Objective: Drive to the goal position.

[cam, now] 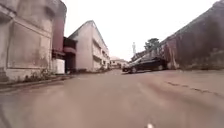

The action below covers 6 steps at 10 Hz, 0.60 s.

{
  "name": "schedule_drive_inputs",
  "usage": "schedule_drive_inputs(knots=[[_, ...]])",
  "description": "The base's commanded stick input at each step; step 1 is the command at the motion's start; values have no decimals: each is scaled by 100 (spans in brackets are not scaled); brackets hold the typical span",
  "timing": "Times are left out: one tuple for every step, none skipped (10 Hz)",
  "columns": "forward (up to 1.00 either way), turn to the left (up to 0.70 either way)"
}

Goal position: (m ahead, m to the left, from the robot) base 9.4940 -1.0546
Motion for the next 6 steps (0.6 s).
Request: schedule_drive_inputs(knots=[[100,0],[100,0],[100,0],[100,0],[100,0],[100,0]])
